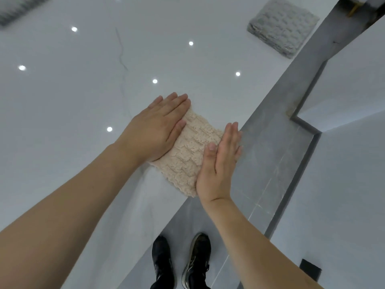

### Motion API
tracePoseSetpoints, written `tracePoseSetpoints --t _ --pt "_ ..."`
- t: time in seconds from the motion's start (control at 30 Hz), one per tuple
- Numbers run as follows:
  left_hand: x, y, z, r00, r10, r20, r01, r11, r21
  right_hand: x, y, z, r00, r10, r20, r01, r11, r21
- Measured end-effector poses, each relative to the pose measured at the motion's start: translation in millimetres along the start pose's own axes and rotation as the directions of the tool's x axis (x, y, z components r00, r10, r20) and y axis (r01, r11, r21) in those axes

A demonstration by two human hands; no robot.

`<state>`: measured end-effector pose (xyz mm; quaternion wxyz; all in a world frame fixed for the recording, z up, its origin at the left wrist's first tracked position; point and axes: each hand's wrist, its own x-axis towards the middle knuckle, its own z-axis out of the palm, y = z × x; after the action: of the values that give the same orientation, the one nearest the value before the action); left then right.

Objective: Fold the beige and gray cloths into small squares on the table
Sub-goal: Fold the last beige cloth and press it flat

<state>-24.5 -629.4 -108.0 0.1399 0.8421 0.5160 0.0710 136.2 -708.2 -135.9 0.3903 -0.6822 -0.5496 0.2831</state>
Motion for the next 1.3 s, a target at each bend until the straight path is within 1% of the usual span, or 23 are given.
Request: tracePoseSetpoints --t 0.03,0.07,0.1,0.13,0.17,0.2,0.23,0.27,0.3,0.37,0.43,0.47,0.5,0.53,0.57,0.63,0.73,0.9,1.0,1.07,1.2,1.27,1.3 --pt "-2 -1 0 1.000 -0.015 -0.010 0.015 1.000 -0.009 0 5 -6 0.999 -0.027 0.037 0.028 0.999 -0.019" --pt "-5 -2 -2 0.997 -0.062 -0.039 0.061 0.998 -0.020 2 12 -14 0.996 -0.056 0.074 0.060 0.997 -0.044" --pt "-10 -1 -4 0.984 -0.154 -0.093 0.150 0.987 -0.048 6 18 -23 0.991 -0.085 0.103 0.092 0.993 -0.070" --pt "-17 2 -7 0.937 -0.303 -0.176 0.288 0.952 -0.109 12 21 -32 0.986 -0.111 0.125 0.122 0.989 -0.084" --pt "-27 10 -11 0.835 -0.483 -0.263 0.435 0.873 -0.221 21 21 -41 0.980 -0.138 0.140 0.149 0.986 -0.072" --pt "-34 25 -13 0.712 -0.627 -0.317 0.517 0.773 -0.367 32 17 -49 0.974 -0.171 0.149 0.178 0.984 -0.031" --pt "-40 48 -14 0.611 -0.718 -0.334 0.527 0.684 -0.505 43 9 -55 0.961 -0.218 0.170 0.215 0.976 0.035" --pt "-42 74 -14 0.556 -0.762 -0.332 0.502 0.626 -0.597 55 -1 -58 0.936 -0.280 0.216 0.263 0.959 0.101" --pt "-41 99 -10 0.537 -0.776 -0.330 0.480 0.603 -0.638 65 -11 -59 0.892 -0.350 0.284 0.323 0.936 0.138" --pt "-34 133 4 0.518 -0.786 -0.338 0.473 0.592 -0.652 82 -25 -56 0.752 -0.459 0.473 0.458 0.880 0.126" --pt "-28 143 19 0.468 -0.828 -0.308 0.547 0.545 -0.636 91 -23 -50 0.601 -0.462 0.652 0.554 0.829 0.077" --pt "-27 142 27 0.447 -0.846 -0.291 0.608 0.526 -0.594 94 -18 -47 0.553 -0.445 0.705 0.589 0.807 0.047" --pt "-29 140 35 0.442 -0.853 -0.277 0.672 0.519 -0.528 95 -12 -45 0.528 -0.435 0.729 0.624 0.781 0.014" --pt "-32 139 42 0.453 -0.849 -0.271 0.722 0.528 -0.448 96 -6 -44 0.521 -0.436 0.734 0.659 0.752 -0.020" --pt "-36 137 47 0.476 -0.837 -0.268 0.750 0.546 -0.374 96 -1 -44 0.522 -0.446 0.727 0.689 0.723 -0.052" --pt "-40 134 51 0.513 -0.819 -0.257 0.766 0.572 -0.293 97 3 -42 0.524 -0.468 0.711 0.732 0.675 -0.096" --pt "-43 131 52 0.548 -0.799 -0.248 0.767 0.598 -0.233 95 3 -39 0.505 -0.469 0.725 0.772 0.621 -0.136" --pt "-37 114 47 0.593 -0.757 -0.273 0.731 0.649 -0.210 108 -6 -34 0.480 -0.417 0.772 0.801 0.568 -0.191" --pt "-31 102 42 0.591 -0.763 -0.263 0.735 0.643 -0.215 118 -14 -25 0.471 -0.396 0.788 0.804 0.560 -0.199" --pt "-36 103 42 0.577 -0.778 -0.248 0.758 0.623 -0.190 119 -12 -26 0.478 -0.383 0.790 0.798 0.566 -0.208" --pt "-59 109 41 0.530 -0.821 -0.211 0.814 0.563 -0.145 116 0 -40 0.534 -0.370 0.760 0.791 0.536 -0.295" --pt "-61 107 31 0.488 -0.844 -0.223 0.835 0.526 -0.165 117 4 -46 0.577 -0.362 0.732 0.758 0.572 -0.313" --pt "-57 105 24 0.481 -0.841 -0.249 0.828 0.529 -0.186 118 6 -49 0.618 -0.359 0.700 0.717 0.623 -0.314"
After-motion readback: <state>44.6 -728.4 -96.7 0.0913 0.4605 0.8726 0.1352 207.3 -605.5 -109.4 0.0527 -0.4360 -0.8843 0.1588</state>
